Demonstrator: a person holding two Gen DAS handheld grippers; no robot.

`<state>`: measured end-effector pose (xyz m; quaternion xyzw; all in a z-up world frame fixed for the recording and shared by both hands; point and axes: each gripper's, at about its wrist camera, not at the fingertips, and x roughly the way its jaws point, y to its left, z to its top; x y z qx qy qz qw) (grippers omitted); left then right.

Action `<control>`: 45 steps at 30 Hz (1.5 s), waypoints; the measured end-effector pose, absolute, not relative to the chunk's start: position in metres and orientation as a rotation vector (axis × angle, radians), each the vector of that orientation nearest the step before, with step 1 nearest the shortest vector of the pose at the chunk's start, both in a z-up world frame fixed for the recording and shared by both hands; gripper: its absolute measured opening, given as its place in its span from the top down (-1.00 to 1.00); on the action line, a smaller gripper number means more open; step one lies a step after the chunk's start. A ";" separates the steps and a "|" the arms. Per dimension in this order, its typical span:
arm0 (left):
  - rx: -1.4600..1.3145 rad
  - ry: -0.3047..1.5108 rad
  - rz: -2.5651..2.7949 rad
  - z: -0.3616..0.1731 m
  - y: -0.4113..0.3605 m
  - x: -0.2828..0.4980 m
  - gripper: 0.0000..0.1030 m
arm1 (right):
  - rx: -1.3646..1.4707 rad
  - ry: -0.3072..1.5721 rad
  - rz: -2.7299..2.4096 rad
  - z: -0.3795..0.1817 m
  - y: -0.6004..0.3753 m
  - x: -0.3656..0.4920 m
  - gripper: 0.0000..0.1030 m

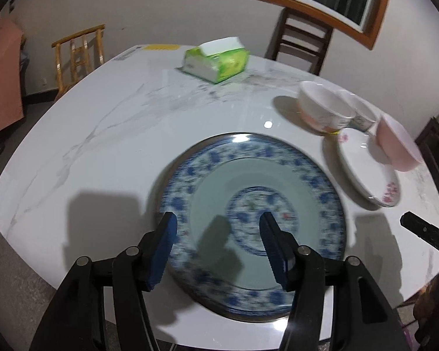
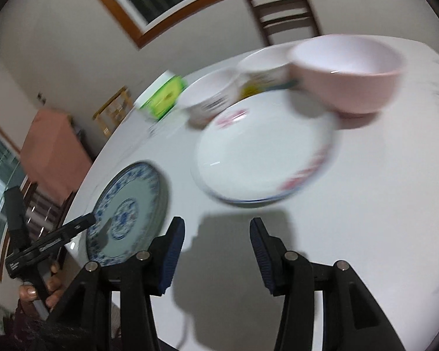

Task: Organize plates and bowls
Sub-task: 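Lower the plate stack onto the table and open both tools, then close the left tool on the rim of the white pink-flower plate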

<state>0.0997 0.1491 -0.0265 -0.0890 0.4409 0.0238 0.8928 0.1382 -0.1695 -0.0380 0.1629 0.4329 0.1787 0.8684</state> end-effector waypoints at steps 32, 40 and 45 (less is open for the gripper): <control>-0.152 1.103 -0.293 -0.049 0.008 0.257 -0.08 | 0.491 0.939 0.274 -0.063 -0.242 0.224 0.08; -0.162 1.143 -0.307 -0.061 0.004 0.264 0.03 | 0.494 0.968 0.270 -0.072 -0.241 0.232 0.08; -0.128 1.160 -0.304 -0.066 -0.004 0.267 0.61 | 0.503 0.998 0.264 -0.080 -0.238 0.239 0.17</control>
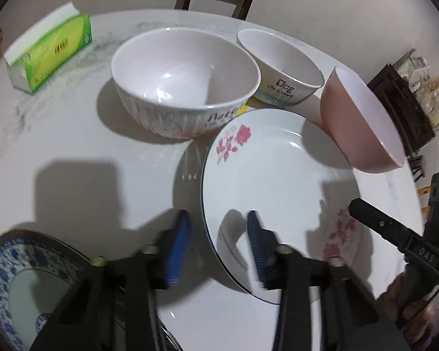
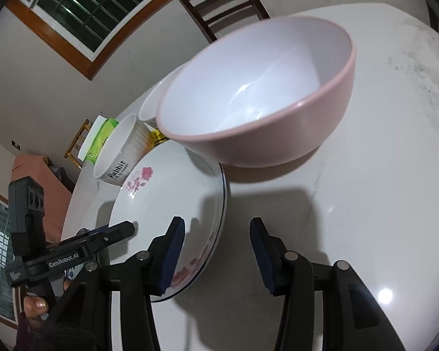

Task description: Organize plates and bowls

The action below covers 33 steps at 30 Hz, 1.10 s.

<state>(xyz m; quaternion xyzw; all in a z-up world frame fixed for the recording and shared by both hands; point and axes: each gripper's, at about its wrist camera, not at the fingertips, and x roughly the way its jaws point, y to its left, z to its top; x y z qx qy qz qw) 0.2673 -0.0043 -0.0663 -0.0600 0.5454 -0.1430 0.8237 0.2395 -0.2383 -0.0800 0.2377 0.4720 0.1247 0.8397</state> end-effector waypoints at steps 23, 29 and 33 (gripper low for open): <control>-0.225 1.064 -0.254 -0.014 0.019 0.180 0.79 | 0.533 1.036 0.356 -0.056 -0.216 0.187 0.79; -0.263 1.030 -0.190 -0.002 0.051 0.142 0.79 | 0.497 1.037 0.436 -0.041 -0.178 0.175 0.79; -0.282 1.029 -0.140 -0.003 0.079 0.124 0.79 | 0.450 1.051 0.490 -0.037 -0.142 0.172 0.79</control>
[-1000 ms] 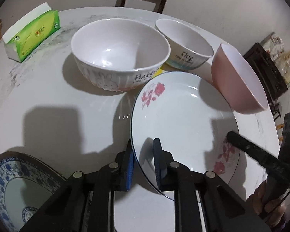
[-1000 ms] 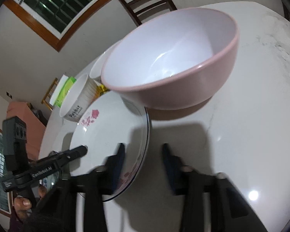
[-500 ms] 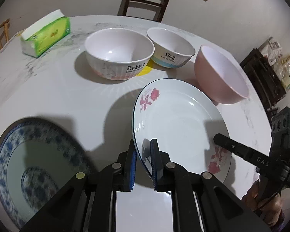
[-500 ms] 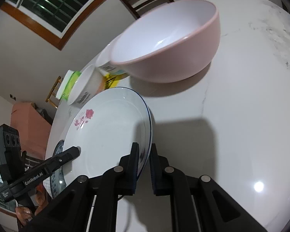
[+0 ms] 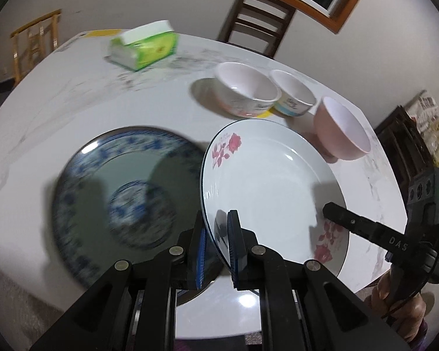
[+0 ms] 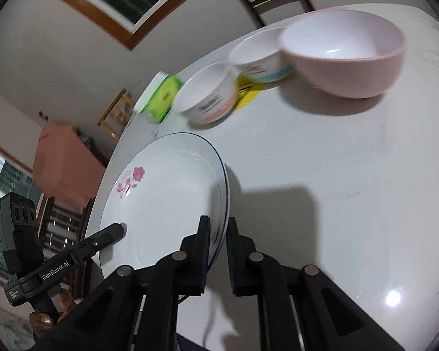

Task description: Organize plates and bowls

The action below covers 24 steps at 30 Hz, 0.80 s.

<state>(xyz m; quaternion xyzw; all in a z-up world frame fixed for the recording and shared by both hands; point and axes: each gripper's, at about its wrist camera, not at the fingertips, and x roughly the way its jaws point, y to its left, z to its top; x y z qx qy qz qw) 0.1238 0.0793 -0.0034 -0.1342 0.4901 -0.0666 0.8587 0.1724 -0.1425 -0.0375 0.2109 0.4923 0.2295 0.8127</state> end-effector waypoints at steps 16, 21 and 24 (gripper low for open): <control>-0.351 0.995 0.003 -0.014 0.165 0.092 0.79 | 0.277 1.107 0.572 -0.041 -0.048 0.174 0.79; -0.369 1.007 0.015 -0.026 0.177 0.094 0.79 | 0.245 1.124 0.568 -0.048 -0.034 0.178 0.79; -0.378 1.012 0.019 -0.031 0.182 0.095 0.79 | 0.230 1.132 0.568 -0.051 -0.028 0.179 0.78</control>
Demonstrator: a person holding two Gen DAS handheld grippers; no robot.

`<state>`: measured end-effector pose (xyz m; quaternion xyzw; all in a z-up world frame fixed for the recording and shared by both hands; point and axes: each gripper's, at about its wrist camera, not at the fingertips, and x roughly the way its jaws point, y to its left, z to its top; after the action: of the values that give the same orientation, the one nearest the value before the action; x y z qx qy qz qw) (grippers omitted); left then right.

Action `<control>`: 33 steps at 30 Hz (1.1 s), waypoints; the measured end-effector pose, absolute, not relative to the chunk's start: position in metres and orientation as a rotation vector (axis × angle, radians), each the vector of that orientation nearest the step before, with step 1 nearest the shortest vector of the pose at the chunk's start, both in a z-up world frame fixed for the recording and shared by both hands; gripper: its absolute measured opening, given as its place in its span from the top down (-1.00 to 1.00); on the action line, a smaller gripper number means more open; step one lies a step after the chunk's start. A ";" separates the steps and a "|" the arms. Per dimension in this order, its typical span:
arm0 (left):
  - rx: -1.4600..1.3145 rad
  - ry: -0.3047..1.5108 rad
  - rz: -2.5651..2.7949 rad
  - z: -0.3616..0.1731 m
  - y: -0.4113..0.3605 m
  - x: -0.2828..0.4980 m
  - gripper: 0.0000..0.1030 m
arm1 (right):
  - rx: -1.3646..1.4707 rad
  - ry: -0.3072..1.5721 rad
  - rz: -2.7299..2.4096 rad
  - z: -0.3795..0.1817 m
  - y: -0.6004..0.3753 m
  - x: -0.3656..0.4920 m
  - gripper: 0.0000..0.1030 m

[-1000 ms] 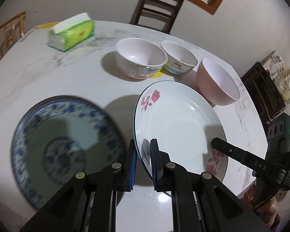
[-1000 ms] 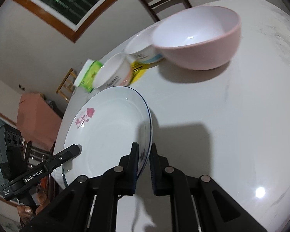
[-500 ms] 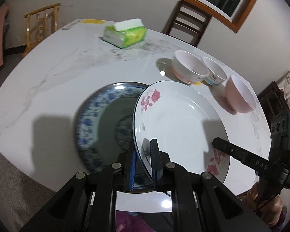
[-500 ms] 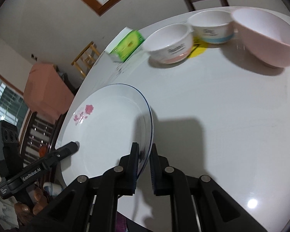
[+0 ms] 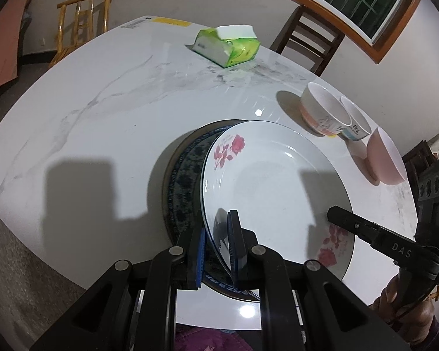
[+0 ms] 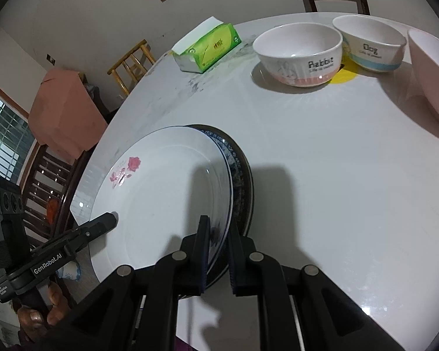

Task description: Organize plates and bowls

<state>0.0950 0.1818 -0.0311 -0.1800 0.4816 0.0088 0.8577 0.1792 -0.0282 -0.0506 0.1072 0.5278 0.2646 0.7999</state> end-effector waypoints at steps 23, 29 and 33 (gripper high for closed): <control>-0.413 1.025 0.022 -0.044 0.198 0.101 0.79 | 0.186 1.136 0.567 -0.056 -0.013 0.187 0.78; -0.409 1.024 0.021 -0.045 0.199 0.101 0.78 | 0.187 1.134 0.569 -0.057 -0.013 0.188 0.78; -0.405 1.021 0.020 -0.045 0.198 0.102 0.78 | 0.190 1.133 0.571 -0.057 -0.013 0.189 0.78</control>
<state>0.1017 0.1985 -0.0452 -0.1923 0.4853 0.0097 0.8529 0.1889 -0.0134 -0.0572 0.0886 0.5283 0.2662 0.8013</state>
